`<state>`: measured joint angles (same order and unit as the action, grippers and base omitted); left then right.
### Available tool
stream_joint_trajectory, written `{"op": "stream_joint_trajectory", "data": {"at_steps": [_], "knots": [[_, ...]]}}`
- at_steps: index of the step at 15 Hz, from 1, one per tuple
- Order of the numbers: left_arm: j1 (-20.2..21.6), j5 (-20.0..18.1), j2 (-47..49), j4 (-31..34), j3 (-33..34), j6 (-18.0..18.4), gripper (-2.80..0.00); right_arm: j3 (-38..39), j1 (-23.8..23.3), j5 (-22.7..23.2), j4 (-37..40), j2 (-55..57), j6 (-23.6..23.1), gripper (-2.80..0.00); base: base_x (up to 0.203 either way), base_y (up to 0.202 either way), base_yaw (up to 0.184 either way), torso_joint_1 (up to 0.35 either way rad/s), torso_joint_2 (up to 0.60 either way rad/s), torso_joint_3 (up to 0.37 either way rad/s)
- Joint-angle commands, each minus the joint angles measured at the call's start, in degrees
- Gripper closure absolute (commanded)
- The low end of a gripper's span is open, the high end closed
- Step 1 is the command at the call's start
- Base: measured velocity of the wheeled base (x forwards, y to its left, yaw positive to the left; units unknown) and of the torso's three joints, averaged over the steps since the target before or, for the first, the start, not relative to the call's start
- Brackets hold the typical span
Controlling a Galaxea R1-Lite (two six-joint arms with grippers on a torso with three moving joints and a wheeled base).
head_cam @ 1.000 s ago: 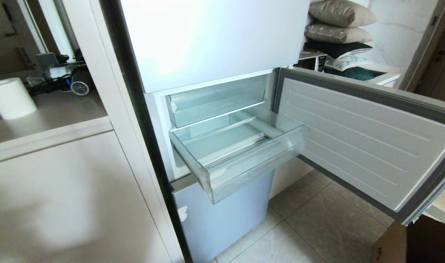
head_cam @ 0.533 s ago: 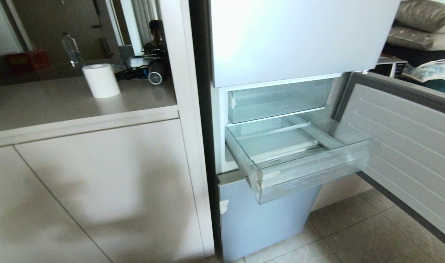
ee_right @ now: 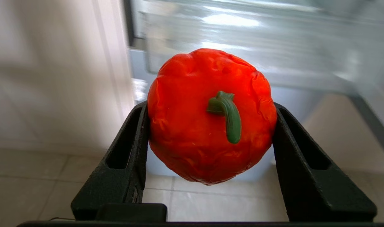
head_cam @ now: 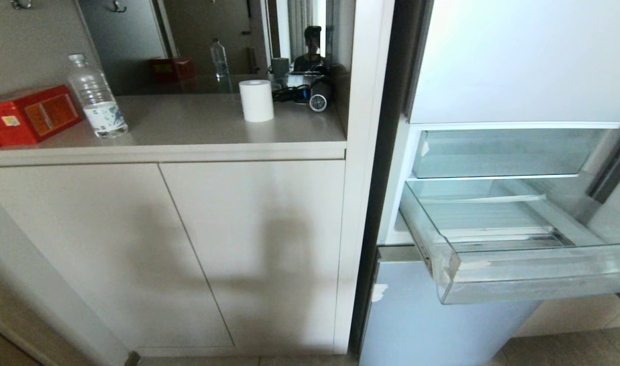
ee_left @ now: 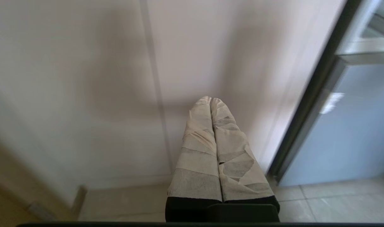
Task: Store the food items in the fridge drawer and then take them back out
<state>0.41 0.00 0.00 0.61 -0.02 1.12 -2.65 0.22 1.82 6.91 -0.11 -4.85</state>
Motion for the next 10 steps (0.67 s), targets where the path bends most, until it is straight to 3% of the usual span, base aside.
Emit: {"op": "stream_joint_trajectory", "data": {"at_steps": [1,6,10], "knots": [[0.02,0.0,0.09,0.01,0.02,0.02,0.0,0.01,0.04,0.13,0.04,0.11,-0.79,0.0,0.0,-0.006,0.113,0.0,0.0,0.004],[0.02,0.0,0.09,0.01,0.02,0.02,0.0,-4.41,-0.02,-0.96,0.7,3.56,-0.74,0.0,0.0,0.0,0.015,0.001,0.0,0.0],[0.02,0.0,0.09,0.01,-0.02,-0.02,0.0,-16.05,-0.26,-1.5,1.37,27.56,2.86,0.0,0.0,0.0,0.0,0.0,0.0,0.0]]}}
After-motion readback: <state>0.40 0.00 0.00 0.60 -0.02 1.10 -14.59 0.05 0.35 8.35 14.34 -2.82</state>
